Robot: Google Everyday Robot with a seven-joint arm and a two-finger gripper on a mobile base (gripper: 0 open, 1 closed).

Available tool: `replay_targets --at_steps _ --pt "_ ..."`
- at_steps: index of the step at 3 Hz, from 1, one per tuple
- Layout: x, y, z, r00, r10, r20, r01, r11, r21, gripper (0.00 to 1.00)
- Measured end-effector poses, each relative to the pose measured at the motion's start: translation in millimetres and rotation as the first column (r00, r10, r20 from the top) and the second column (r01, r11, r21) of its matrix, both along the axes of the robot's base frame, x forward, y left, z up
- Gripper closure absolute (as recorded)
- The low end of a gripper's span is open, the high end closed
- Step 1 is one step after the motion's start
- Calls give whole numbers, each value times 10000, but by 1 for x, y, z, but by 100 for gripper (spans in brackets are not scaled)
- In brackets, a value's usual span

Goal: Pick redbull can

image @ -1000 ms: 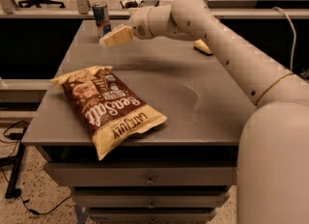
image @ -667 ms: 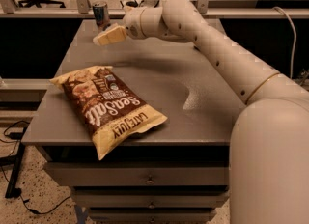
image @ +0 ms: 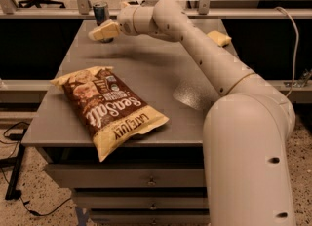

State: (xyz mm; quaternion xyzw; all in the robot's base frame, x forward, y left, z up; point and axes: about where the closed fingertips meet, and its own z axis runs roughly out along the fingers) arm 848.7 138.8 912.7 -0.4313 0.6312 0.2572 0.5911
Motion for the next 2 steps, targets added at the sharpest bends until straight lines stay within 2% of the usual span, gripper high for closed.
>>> replay_targets --at_steps 1,2 --pt "14 12 -2 9999 6 -134 -5 9999 145 0" --pt "18 21 -9 9991 -31 -420 43 9996 289 17"
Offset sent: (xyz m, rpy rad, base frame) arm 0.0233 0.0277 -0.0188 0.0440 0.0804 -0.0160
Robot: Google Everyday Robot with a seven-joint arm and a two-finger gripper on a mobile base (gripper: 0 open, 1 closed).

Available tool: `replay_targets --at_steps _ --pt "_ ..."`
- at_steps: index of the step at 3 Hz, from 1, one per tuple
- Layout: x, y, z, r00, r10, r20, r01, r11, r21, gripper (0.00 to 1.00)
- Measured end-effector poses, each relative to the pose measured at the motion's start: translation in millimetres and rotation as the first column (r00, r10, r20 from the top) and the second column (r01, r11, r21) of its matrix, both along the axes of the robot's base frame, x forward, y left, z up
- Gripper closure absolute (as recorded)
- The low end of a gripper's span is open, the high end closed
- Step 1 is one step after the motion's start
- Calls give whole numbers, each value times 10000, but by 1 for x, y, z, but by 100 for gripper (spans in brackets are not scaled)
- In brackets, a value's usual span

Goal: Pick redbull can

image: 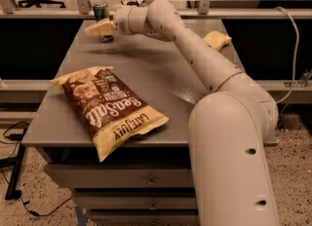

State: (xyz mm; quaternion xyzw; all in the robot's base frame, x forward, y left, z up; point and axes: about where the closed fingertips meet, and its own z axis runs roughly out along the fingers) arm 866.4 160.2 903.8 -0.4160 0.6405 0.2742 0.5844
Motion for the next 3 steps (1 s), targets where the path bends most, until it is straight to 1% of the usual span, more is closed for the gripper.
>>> replay_targets --at_steps 1,2,3 --pt "-2 1 -4 9996 -193 -229 198 9996 208 57" --pt "-5 0 -3 9994 -258 -246 266 9991 327 80" --pt "-21 -15 28 9999 -119 63 114 9964 840 100"
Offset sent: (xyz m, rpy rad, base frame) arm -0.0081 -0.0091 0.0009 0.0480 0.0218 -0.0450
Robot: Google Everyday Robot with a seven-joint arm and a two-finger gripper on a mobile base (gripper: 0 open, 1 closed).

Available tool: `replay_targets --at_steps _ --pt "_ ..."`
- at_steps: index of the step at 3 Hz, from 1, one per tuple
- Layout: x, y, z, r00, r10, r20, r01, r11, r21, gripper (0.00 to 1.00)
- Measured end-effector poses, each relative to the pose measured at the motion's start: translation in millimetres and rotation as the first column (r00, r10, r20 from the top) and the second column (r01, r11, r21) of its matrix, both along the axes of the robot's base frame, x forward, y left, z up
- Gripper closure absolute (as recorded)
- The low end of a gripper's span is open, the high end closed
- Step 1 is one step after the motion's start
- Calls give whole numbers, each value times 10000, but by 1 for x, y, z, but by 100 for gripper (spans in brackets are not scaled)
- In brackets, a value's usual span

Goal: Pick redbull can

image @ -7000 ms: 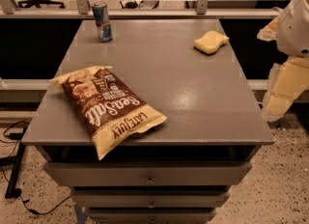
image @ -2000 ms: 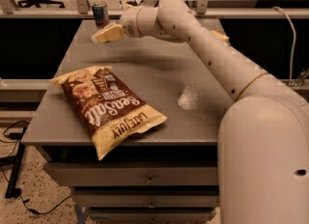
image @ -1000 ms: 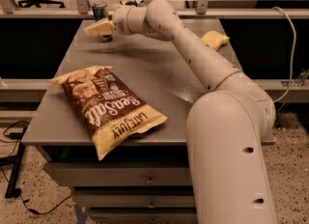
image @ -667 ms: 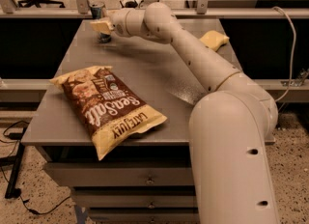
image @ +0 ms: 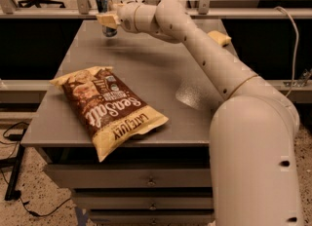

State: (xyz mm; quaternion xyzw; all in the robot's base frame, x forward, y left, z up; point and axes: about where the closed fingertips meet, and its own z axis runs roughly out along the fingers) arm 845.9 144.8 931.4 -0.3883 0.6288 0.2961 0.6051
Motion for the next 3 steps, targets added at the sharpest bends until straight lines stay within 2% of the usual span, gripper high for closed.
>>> replay_targets --at_steps 1,2,3 --pt "-22 -23 31 9988 444 219 -460 9959 779 100" --pt "-43 -51 50 9943 1062 -46 -1035 9775 1840 100" --pt "-49 -55 55 9921 1249 -111 -1199 9712 2060 100"
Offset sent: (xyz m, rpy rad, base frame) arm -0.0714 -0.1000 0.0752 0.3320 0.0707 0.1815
